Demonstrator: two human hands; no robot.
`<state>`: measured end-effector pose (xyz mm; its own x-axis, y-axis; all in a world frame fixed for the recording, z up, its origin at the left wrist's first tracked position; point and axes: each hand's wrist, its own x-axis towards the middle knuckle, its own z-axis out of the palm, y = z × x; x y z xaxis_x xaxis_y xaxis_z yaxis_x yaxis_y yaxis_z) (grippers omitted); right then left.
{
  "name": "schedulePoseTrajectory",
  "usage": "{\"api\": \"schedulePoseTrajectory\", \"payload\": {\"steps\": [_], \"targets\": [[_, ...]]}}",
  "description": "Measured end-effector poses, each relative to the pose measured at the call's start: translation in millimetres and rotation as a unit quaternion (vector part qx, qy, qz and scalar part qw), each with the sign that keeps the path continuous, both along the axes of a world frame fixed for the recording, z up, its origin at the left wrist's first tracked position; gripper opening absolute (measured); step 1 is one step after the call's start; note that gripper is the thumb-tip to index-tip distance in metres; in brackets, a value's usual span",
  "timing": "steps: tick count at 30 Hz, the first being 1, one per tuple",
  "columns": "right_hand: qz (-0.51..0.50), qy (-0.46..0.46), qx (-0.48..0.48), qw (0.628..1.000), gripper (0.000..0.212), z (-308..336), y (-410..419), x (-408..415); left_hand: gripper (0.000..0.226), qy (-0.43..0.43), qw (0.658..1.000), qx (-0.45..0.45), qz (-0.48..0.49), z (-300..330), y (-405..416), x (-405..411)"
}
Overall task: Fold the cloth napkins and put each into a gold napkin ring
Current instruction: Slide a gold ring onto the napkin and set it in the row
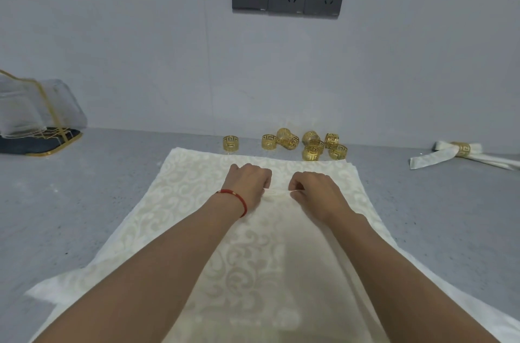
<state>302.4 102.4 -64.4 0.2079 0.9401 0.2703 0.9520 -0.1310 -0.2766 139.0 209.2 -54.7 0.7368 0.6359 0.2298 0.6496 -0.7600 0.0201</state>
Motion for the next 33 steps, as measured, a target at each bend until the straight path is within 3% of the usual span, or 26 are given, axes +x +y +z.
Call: {"api": "schedulePoseTrajectory", "payload": {"steps": [6, 11, 18, 23, 29, 33], "targets": [[0.046, -0.055, 0.012, 0.997, 0.026, -2, -9, 3, 0.031, 0.072, 0.993, 0.08, -0.054, 9, -6, -5], [0.069, -0.126, 0.03, 0.989, 0.028, -8, -13, 7, 0.03, 0.096, 0.979, 0.136, -0.115, 5, -10, -14], [0.042, -0.114, 0.041, 0.992, 0.036, -9, 0, 9, 0.043, 0.036, 0.991, 0.103, -0.079, -4, -4, -12], [0.04, -0.077, 0.042, 0.995, 0.032, -10, -11, 9, 0.033, 0.025, 0.995, 0.057, -0.072, -9, 0, -17], [-0.026, 0.133, 0.058, 0.989, 0.024, -16, -3, 11, 0.027, -0.104, 0.99, -0.077, 0.054, -12, 0, -13], [-0.078, 0.072, 0.021, 0.994, 0.013, -17, 3, 12, 0.032, -0.064, 0.989, -0.113, 0.066, -10, 4, -9]]}}
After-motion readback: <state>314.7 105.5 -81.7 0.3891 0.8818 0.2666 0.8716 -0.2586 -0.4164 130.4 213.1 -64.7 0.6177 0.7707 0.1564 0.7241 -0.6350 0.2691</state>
